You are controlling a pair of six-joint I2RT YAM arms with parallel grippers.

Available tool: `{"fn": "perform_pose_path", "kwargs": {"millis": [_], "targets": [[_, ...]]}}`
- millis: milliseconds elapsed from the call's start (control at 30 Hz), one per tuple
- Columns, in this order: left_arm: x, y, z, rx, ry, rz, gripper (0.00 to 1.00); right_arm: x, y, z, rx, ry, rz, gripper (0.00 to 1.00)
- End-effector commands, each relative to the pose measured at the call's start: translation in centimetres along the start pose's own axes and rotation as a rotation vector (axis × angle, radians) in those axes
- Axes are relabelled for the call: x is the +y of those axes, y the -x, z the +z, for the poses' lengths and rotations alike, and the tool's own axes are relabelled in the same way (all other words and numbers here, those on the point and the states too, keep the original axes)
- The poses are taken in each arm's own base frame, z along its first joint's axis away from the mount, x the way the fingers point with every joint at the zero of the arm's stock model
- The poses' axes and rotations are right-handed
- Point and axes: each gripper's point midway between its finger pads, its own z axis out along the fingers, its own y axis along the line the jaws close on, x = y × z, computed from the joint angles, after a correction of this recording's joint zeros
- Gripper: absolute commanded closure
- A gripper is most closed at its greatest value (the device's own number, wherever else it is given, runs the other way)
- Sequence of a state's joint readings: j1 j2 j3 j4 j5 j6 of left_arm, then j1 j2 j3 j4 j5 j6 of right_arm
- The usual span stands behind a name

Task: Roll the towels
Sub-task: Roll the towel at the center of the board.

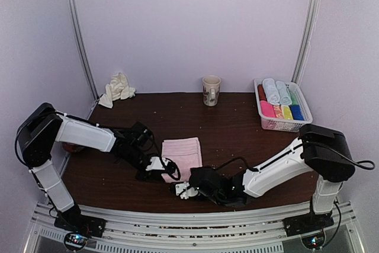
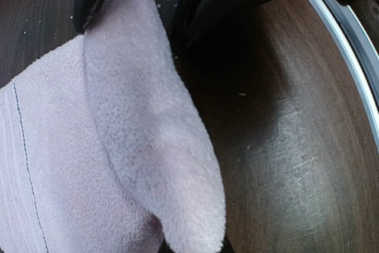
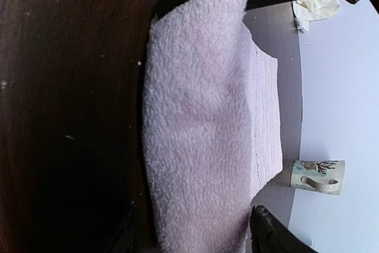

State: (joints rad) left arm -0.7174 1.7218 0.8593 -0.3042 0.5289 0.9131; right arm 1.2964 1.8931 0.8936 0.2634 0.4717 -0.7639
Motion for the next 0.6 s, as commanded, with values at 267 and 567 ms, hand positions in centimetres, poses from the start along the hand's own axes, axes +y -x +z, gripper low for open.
{"fn": "perform_pose_path", "kwargs": {"millis": [267,567], "targets": [[-2.6,-2.0,0.3,0.042,-0.101,-0.08,1.0,1.3,-0.7,2.0,0.074,0.005,-0.022,0.74],[-2.5,-1.8,-0.3,0.025,-0.078,-0.07,0.92,2.4,-0.1,2.4,0.071,0.119,0.042,0.89]]}}
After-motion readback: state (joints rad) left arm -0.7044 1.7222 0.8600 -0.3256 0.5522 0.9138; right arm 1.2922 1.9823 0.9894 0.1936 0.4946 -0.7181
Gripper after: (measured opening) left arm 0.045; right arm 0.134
